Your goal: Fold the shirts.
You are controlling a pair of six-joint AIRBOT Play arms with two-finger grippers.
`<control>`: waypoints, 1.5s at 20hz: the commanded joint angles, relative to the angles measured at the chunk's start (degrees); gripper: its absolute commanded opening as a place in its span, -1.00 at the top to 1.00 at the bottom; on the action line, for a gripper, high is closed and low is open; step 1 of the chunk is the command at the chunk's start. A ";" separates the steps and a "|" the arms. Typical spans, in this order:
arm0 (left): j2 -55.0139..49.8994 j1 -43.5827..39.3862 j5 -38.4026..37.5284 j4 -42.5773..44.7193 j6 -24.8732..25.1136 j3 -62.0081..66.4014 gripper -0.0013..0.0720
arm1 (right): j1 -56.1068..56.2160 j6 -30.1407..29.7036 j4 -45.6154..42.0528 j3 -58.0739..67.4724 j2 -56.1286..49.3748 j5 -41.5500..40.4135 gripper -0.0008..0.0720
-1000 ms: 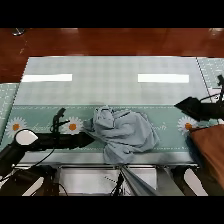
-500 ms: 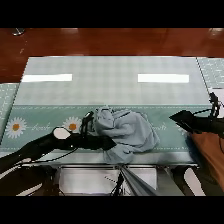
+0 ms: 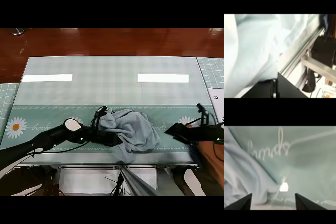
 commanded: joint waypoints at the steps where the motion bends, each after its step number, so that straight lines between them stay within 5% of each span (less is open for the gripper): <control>1: -0.26 1.90 -1.81 -0.15 0.76 0.87 0.90 | 6.27 1.86 -1.92 -3.02 -2.25 2.10 -0.73; 9: -0.20 2.21 -2.62 -0.13 0.79 1.07 0.90 | 14.73 -2.60 13.29 -2.97 -11.74 -11.93 -0.64; 11: 0.17 2.62 -3.13 -0.13 1.01 1.99 0.90 | 18.64 -4.13 16.59 -2.73 -13.62 -15.02 0.05; 12: 0.68 3.50 -4.44 -0.13 1.16 2.71 0.90 | 20.48 -7.41 18.23 -1.40 -14.08 -14.71 0.93; 15: 5.68 9.27 -8.66 -0.11 2.49 6.25 0.90 | 22.32 -9.07 15.98 11.87 -13.64 -8.28 0.91; 21: 14.86 29.38 -10.49 0.37 -1.38 38.80 0.90 | 23.87 -1.14 9.33 69.29 -14.08 -7.41 0.91; 25: 14.71 31.54 -19.89 17.40 -12.79 66.34 0.90 | 25.77 -1.60 5.33 96.74 -13.97 -0.28 0.91; 28: 15.10 31.54 -32.48 29.20 -22.64 80.43 0.90 | 25.77 -1.68 5.33 100.39 -9.70 1.77 0.91; 30: 16.11 31.28 -36.92 29.46 -24.28 85.02 0.90 | 25.77 -1.92 5.27 100.39 -6.86 4.42 0.91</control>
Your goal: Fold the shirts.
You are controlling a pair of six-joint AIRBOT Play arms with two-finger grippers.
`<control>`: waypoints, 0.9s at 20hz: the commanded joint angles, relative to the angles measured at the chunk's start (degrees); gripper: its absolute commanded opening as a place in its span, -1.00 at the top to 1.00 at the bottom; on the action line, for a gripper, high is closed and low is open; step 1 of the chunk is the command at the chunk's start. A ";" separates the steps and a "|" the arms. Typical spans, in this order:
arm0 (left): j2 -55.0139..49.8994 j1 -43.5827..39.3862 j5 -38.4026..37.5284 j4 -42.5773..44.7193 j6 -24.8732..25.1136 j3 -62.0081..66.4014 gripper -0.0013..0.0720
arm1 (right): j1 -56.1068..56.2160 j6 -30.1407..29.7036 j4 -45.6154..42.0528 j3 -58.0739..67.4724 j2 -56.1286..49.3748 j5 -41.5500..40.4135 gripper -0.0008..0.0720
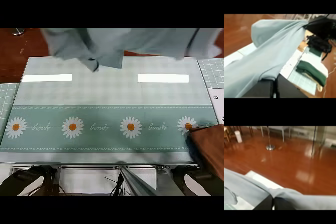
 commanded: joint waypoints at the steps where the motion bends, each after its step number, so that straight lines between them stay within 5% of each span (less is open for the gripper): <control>1: 2.10 0.42 -9.70 7.45 -7.13 11.19 0.90 | 0.20 -0.31 -1.55 4.68 4.42 4.92 0.91; 8: 5.77 0.37 -14.21 7.48 -9.68 10.45 0.90 | 0.20 0.11 -2.12 3.80 7.91 10.01 0.91; 12: 5.79 0.37 -20.90 7.76 -8.90 1.20 0.90 | 0.22 0.11 -2.36 -8.39 7.89 14.47 0.91; 15: 5.11 0.37 -17.57 13.40 -7.69 -10.58 0.90 | 0.20 -0.52 -2.45 -22.97 7.32 10.29 0.91; 18: 3.37 0.37 -5.99 15.89 -6.71 -23.47 0.90 | 0.20 -1.99 -2.49 -33.03 2.23 5.14 0.91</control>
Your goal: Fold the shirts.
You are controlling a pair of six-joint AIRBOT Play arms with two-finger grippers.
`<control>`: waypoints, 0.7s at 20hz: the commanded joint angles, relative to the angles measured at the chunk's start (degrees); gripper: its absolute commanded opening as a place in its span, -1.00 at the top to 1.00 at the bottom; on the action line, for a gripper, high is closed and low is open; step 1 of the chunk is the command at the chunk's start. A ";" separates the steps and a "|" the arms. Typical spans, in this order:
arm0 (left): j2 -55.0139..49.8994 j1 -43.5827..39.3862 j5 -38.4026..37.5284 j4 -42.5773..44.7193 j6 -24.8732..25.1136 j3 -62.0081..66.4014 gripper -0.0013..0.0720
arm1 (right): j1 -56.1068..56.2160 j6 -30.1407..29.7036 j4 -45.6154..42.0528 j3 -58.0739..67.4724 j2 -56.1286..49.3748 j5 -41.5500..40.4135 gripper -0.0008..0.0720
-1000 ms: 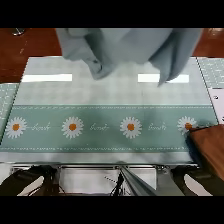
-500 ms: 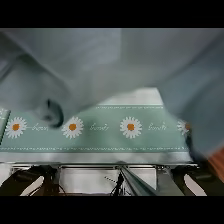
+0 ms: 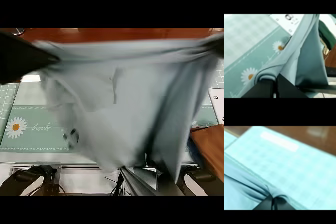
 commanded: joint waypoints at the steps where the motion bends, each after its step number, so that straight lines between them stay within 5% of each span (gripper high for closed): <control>1: -2.29 0.02 12.52 3.10 2.12 -13.55 0.90 | 0.02 -1.44 0.13 -10.23 -6.40 -5.25 0.91; 9: -22.49 -1.77 37.27 3.06 4.13 -19.45 0.90 | -1.01 -2.45 7.78 -7.72 -32.68 -25.46 0.91; 14: -32.24 -1.88 46.01 -0.39 4.09 -19.41 0.90 | -1.01 0.61 11.34 2.91 -45.46 -29.20 0.91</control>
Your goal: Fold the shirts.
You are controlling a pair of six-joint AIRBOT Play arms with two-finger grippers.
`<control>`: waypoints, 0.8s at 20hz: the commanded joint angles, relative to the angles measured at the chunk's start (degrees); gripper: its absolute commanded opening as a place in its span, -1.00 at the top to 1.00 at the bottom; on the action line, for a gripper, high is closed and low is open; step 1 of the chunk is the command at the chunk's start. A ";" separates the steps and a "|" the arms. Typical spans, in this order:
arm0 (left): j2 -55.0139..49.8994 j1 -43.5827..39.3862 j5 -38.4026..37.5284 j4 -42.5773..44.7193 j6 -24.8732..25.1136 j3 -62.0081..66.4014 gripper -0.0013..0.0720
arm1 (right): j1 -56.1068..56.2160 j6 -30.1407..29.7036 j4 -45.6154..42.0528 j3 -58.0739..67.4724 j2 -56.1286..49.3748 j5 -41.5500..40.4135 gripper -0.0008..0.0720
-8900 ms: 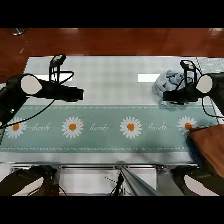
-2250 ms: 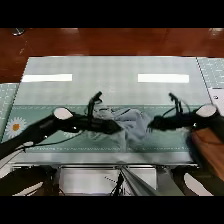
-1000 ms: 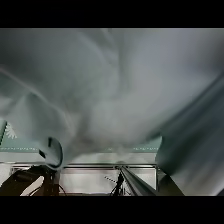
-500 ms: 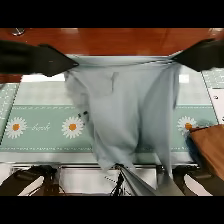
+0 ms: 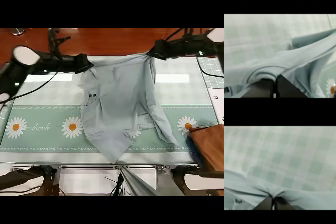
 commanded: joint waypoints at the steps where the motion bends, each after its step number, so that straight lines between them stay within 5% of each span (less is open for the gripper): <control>1: -5.81 -0.24 5.14 -3.72 0.17 -0.24 0.90 | -0.35 4.26 2.99 6.49 -8.72 -3.41 0.89; 2: -6.14 -0.26 3.93 -4.11 0.15 -0.24 0.90 | -0.90 5.66 3.45 7.61 -9.94 -2.64 0.55; 3: -6.08 -0.13 2.29 -4.07 0.15 -0.22 0.78 | -1.57 5.68 4.52 7.69 -10.23 -1.95 -0.25; 4: -5.88 0.31 -0.09 -4.04 0.17 -0.11 0.10 | -2.51 5.44 4.52 7.72 -10.01 -0.42 -0.75; 5: -5.88 1.25 -4.39 -4.02 -0.02 0.52 -0.92 | -3.91 5.42 4.35 7.72 -9.33 2.16 -0.75; 10: -5.35 10.54 -36.20 0.90 5.38 -1.14 -0.96 | -14.86 0.90 -5.29 2.91 -1.68 30.14 -0.72; 16: 8.83 19.63 -31.58 1.03 6.78 -32.30 -0.96 | -28.94 -0.70 -11.96 -44.87 28.87 17.35 -0.72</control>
